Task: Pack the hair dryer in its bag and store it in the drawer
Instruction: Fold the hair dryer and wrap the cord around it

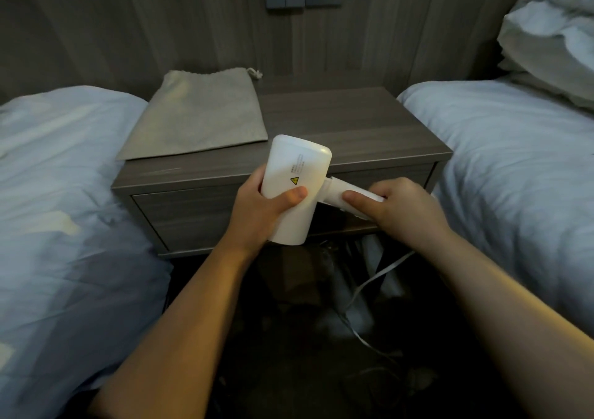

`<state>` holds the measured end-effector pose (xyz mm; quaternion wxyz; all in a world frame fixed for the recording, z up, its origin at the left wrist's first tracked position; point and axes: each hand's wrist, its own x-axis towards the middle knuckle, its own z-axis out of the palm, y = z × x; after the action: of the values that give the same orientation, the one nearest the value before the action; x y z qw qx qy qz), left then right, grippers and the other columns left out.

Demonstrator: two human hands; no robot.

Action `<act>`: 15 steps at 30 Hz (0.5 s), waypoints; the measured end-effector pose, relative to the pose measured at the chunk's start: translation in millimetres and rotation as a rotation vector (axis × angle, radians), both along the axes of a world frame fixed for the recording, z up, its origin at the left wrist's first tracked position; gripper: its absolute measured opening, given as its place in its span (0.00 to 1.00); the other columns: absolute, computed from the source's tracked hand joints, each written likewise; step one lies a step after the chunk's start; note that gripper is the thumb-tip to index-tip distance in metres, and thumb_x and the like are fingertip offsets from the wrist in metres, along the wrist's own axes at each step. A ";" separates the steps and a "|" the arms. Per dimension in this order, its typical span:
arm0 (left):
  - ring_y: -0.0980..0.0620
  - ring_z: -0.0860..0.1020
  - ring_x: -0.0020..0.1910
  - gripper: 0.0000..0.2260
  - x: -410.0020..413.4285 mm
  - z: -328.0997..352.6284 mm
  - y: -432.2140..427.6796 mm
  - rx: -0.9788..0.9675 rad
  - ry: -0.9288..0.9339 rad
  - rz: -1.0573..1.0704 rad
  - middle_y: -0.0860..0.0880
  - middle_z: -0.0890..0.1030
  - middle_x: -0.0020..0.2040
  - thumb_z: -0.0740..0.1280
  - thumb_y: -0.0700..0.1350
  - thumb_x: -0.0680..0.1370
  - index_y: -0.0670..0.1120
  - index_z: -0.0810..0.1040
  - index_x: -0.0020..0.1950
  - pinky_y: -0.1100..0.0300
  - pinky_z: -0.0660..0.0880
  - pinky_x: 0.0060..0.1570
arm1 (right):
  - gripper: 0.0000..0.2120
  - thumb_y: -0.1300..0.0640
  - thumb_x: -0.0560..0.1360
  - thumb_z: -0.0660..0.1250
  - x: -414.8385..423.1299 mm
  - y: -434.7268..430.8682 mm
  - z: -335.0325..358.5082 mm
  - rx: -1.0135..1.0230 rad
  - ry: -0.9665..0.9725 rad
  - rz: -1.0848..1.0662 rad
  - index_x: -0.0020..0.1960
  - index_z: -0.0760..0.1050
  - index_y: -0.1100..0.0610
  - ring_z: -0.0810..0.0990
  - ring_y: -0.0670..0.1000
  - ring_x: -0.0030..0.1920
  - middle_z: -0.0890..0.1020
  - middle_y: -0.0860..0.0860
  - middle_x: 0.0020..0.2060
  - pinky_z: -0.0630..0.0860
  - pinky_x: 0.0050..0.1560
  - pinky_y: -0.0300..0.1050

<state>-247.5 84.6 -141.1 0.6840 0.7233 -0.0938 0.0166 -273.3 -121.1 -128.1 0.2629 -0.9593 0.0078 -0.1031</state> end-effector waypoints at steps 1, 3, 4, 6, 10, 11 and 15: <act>0.58 0.79 0.44 0.13 -2.1 0.9 0.5 -0.004 0.005 -0.009 0.54 0.80 0.48 0.70 0.41 0.72 0.54 0.75 0.53 0.64 0.75 0.38 | 0.28 0.33 0.69 0.60 -1.8 -0.1 0.6 0.004 -0.005 -0.007 0.26 0.67 0.56 0.74 0.51 0.32 0.73 0.51 0.25 0.64 0.31 0.44; 0.55 0.79 0.46 0.13 -4.9 2.7 2.3 -0.006 0.015 -0.025 0.53 0.80 0.49 0.70 0.41 0.72 0.53 0.74 0.54 0.62 0.75 0.39 | 0.28 0.33 0.69 0.61 -5.3 -0.6 1.8 0.005 -0.012 -0.015 0.25 0.66 0.56 0.73 0.50 0.31 0.72 0.50 0.24 0.63 0.30 0.44; 0.54 0.79 0.46 0.13 -6.2 3.2 1.4 -0.007 0.018 -0.025 0.52 0.80 0.49 0.69 0.41 0.72 0.53 0.74 0.54 0.61 0.75 0.40 | 0.28 0.33 0.70 0.61 -6.5 0.2 1.2 0.006 -0.015 -0.019 0.25 0.67 0.56 0.74 0.50 0.30 0.72 0.50 0.24 0.64 0.30 0.44; 0.53 0.79 0.46 0.13 -9.6 1.1 -5.5 -0.057 0.041 0.015 0.51 0.80 0.50 0.69 0.41 0.73 0.52 0.74 0.55 0.60 0.75 0.40 | 0.29 0.33 0.70 0.60 -7.3 4.5 -3.4 0.105 -0.019 -0.038 0.26 0.70 0.57 0.75 0.52 0.30 0.74 0.51 0.24 0.69 0.32 0.46; 0.49 0.79 0.51 0.23 -10.2 0.9 -21.6 -0.126 0.125 0.111 0.45 0.78 0.57 0.70 0.46 0.73 0.45 0.69 0.65 0.56 0.77 0.44 | 0.27 0.36 0.73 0.59 -4.3 14.2 -7.9 0.375 -0.044 -0.064 0.29 0.74 0.56 0.76 0.51 0.26 0.76 0.52 0.24 0.76 0.34 0.49; 0.49 0.79 0.52 0.26 -7.8 3.1 -21.7 -0.102 0.129 0.093 0.45 0.78 0.57 0.72 0.49 0.71 0.45 0.68 0.66 0.56 0.77 0.44 | 0.26 0.36 0.74 0.58 -2.9 12.7 -5.9 0.365 -0.039 -0.047 0.28 0.73 0.55 0.75 0.49 0.24 0.76 0.51 0.23 0.74 0.32 0.46; 0.52 0.79 0.49 0.25 -4.1 13.6 -14.0 -0.118 0.165 -0.025 0.51 0.79 0.52 0.74 0.51 0.67 0.50 0.70 0.61 0.59 0.77 0.40 | 0.26 0.38 0.75 0.56 -1.4 -0.5 8.5 0.240 -0.024 0.057 0.26 0.69 0.54 0.72 0.44 0.21 0.75 0.49 0.22 0.67 0.24 0.36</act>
<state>-251.6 70.6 -127.4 0.7308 0.6795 -0.0448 -0.0461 -274.7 -121.6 -119.6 0.3789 -0.9194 -0.0104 -0.1052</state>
